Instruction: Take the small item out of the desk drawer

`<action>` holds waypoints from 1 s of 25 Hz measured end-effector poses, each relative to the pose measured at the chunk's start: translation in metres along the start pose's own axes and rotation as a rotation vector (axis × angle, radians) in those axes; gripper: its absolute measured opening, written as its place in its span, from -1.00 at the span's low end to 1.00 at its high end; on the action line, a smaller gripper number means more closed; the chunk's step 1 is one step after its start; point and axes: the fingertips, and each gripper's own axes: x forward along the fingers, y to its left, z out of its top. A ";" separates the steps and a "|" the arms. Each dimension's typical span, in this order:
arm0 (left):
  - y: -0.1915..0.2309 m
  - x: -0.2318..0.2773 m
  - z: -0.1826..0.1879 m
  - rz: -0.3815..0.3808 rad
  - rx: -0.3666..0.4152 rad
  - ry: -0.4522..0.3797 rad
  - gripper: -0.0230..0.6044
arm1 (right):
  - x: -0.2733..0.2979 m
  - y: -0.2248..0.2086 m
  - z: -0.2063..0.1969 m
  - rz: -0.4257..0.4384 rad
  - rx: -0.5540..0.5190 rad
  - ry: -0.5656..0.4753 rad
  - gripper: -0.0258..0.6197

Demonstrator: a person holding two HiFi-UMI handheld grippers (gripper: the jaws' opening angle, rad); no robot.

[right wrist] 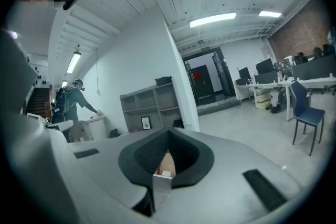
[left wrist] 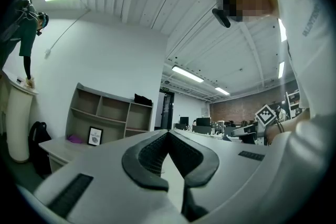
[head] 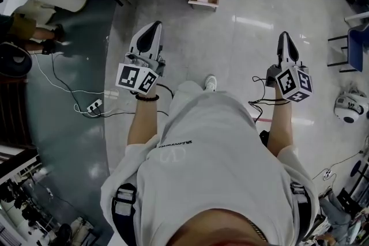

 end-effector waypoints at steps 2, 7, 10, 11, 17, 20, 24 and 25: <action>0.001 0.006 -0.005 0.008 0.001 0.012 -0.93 | 0.011 -0.004 -0.005 0.013 0.013 0.016 -0.92; 0.012 0.016 -0.021 0.031 -0.001 0.040 -0.93 | 0.035 -0.008 -0.014 0.030 0.022 0.039 -0.92; 0.024 0.034 -0.029 0.043 0.013 0.049 -0.93 | 0.059 -0.002 -0.017 0.041 0.006 0.057 -0.92; 0.030 0.042 -0.030 0.046 0.018 0.048 -0.93 | 0.068 0.001 -0.019 0.039 -0.011 0.066 -0.92; 0.066 0.108 -0.059 0.028 -0.008 0.068 -0.93 | 0.144 0.037 -0.036 0.094 -0.074 0.129 -0.92; 0.086 0.149 -0.097 0.034 -0.026 0.116 -0.93 | 0.192 0.056 -0.052 0.141 -0.147 0.181 -0.92; 0.108 0.194 -0.137 0.023 -0.066 0.186 -0.93 | 0.250 0.075 -0.077 0.202 -0.135 0.248 -0.92; 0.111 0.203 -0.145 0.009 -0.068 0.204 -0.93 | 0.262 0.079 -0.084 0.214 -0.122 0.267 -0.92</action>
